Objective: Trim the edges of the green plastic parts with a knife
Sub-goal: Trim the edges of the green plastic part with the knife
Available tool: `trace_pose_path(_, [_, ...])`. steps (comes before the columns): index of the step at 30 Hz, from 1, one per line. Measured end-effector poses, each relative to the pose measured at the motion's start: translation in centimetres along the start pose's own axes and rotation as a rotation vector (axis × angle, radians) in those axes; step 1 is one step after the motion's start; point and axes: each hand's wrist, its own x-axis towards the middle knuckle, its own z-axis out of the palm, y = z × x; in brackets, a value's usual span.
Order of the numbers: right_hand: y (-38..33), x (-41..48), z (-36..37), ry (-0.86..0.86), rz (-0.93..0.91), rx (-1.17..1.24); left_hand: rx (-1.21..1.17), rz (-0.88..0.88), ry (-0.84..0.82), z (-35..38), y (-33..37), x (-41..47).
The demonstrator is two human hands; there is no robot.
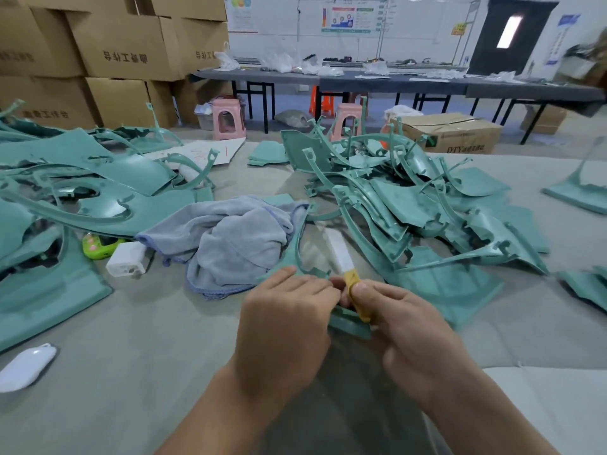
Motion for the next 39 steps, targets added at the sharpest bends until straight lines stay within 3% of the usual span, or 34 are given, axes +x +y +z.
trace_pose_path(4, [-1.4,0.8,-1.4,0.142,-0.015,0.136,-0.014,-0.084,0.277,-0.5,0.2,0.3])
trace_pose_path(9, [-1.7,0.9,-2.8,0.049,0.16,0.221,-0.488,-0.32,0.049,-0.9,-0.8,0.3])
trace_pose_path(12, [-1.9,0.9,-2.6,0.019,0.136,0.246,-0.577,-0.324,0.127,-0.8,-0.9,0.4])
trace_pose_path(18, [-1.5,1.4,-3.3,0.34,-0.194,0.073,-0.241,0.174,0.373,-2.7,1.2,0.5])
trace_pose_path(20, [-1.5,1.3,-3.6,0.374,-0.21,0.131,-0.092,0.172,0.42,-2.6,1.3,0.4])
trace_pose_path(23, [-1.8,1.2,-3.4,0.369,-0.248,0.122,0.136,-0.005,0.397,-1.5,1.0,0.3])
trace_pose_path(27, [-0.8,0.8,-2.3,0.261,-0.408,-0.194,0.044,-0.371,0.228,-0.2,-0.4,0.6])
trace_pose_path(33, [2.6,1.0,0.6,0.146,-0.539,-0.619,-0.085,-0.451,0.198,-0.4,-1.4,0.6])
trace_pose_path(35, [2.9,1.4,0.7,0.219,-0.512,-0.763,-0.092,-0.459,0.196,-0.6,-1.2,0.6])
trace_pose_path(37, [2.6,2.1,-0.1,0.426,-0.401,-0.999,-0.082,-0.478,0.194,-0.7,-1.1,0.6])
trace_pose_path(39, [2.0,2.3,-1.1,0.614,-0.339,-1.072,-0.094,-0.483,0.181,-0.8,-1.1,0.7])
